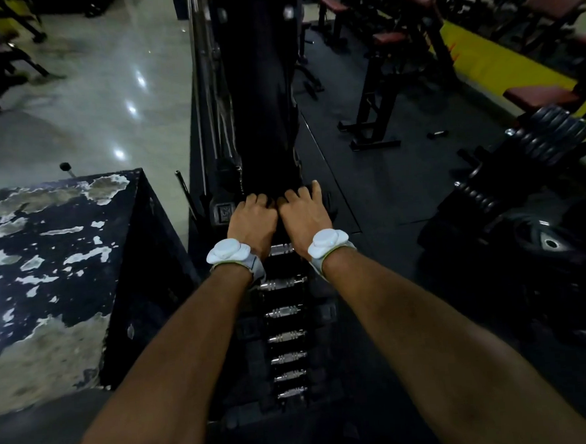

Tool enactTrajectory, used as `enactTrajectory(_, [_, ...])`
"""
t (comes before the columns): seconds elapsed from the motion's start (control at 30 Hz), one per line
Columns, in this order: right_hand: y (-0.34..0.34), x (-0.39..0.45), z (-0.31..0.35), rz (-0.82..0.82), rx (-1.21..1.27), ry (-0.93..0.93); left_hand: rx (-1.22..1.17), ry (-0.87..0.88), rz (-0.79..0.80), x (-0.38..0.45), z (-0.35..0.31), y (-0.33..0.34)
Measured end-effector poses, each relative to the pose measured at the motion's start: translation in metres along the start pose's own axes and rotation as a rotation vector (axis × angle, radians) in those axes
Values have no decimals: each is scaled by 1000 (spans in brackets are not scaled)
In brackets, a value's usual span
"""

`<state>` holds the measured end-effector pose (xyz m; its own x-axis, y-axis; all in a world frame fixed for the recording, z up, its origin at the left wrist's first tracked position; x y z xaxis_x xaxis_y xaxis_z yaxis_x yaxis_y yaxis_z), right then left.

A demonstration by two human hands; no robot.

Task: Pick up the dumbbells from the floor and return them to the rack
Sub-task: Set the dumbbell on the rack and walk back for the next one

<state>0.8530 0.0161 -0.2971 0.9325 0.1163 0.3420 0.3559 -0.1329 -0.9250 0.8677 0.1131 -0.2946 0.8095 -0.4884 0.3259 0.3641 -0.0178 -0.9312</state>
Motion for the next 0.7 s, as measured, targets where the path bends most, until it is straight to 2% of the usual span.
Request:
enactTrajectory(0.27, [-4, -8, -4, -37, 8, -30, 19, 103, 3, -1, 5, -3])
enactTrajectory(0.4, [-10, -22, -1, -55, -37, -21, -83, 88, -72, -17, 8, -7])
enactTrajectory(0.57, [-25, -33, 3, -193, 18, 52, -299, -79, -115, -29, 13, -15])
enactTrajectory(0.63, [-32, -34, 5, -239, 109, 141, -443, -228, -170, -32, 15, -23])
enactTrajectory(0.7, [-43, -37, 9, -215, 321, 276, -627, -464, -277, -43, 18, -35])
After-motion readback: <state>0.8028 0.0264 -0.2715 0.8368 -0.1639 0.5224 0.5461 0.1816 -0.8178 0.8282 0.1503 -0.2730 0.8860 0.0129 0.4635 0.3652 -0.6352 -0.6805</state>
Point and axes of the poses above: each hand's wrist, its own x-axis towards the middle knuckle, its own y-axis out of the palm, z = x × y, the point moved 3 cm from there along x, towards the middle knuckle, and after that the axes turned 10 degrees about -z, right-handed, at the moved point
